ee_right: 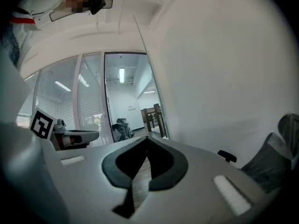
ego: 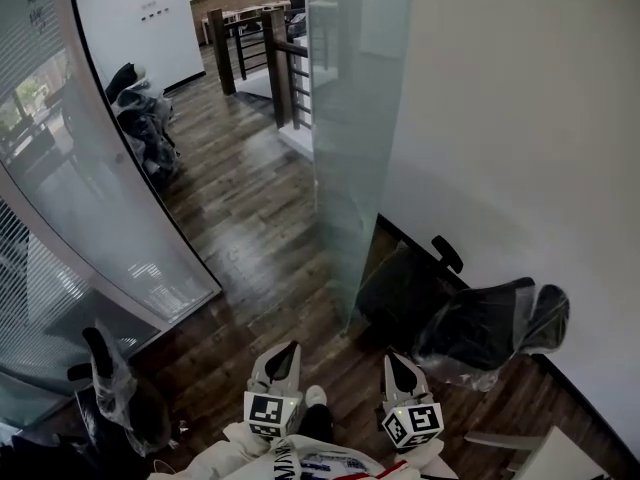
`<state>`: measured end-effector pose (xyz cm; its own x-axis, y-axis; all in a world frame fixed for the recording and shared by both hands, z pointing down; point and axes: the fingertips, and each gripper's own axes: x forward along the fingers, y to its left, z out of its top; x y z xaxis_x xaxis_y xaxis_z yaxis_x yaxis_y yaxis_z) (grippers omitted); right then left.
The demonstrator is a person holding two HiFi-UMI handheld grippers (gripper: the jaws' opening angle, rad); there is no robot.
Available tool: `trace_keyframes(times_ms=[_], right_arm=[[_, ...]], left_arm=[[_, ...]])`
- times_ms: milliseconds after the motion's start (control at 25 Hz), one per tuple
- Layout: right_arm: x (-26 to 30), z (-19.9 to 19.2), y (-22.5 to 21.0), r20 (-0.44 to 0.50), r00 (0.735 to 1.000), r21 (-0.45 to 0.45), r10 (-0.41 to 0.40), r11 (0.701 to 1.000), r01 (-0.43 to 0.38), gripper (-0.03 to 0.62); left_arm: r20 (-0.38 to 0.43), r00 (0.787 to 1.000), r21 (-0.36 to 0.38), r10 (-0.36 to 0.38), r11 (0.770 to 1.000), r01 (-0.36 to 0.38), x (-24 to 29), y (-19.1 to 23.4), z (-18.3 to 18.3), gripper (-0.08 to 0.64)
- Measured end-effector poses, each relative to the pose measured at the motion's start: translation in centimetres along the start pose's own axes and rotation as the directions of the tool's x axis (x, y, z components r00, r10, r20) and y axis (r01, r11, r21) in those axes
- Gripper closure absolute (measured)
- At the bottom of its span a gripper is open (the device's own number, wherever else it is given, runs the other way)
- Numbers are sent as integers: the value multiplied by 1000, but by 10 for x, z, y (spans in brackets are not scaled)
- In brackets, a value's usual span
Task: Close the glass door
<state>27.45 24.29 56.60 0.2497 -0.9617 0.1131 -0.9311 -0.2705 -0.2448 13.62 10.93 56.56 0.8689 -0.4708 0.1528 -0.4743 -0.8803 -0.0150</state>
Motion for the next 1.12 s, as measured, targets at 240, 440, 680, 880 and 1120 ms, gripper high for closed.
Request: trace_keyframes(times_ms=[240, 440, 680, 880, 1120], right_arm=[[76, 9, 1, -28, 999, -8, 41, 999, -42, 585], [116, 20, -5, -32, 999, -17, 35, 999, -36, 584], [143, 37, -27, -26, 1000, -8, 4, 1000, -5, 584], [170, 42, -54, -38, 999, -17, 22, 1000, -23, 584], [221, 45, -93, -86, 989, -51, 124, 990, -129, 584]], left_arm=[[-15, 999, -32, 35, 999, -36, 43, 50, 11, 557], [-8, 999, -29, 44, 999, -44, 72, 80, 11, 558], [-4, 997, -39, 71, 997, -71, 93, 101, 20, 557], [-15, 994, -42, 106, 993, -107, 113, 107, 20, 557], [-30, 975, -55, 221, 973, -222, 139, 121, 25, 557]])
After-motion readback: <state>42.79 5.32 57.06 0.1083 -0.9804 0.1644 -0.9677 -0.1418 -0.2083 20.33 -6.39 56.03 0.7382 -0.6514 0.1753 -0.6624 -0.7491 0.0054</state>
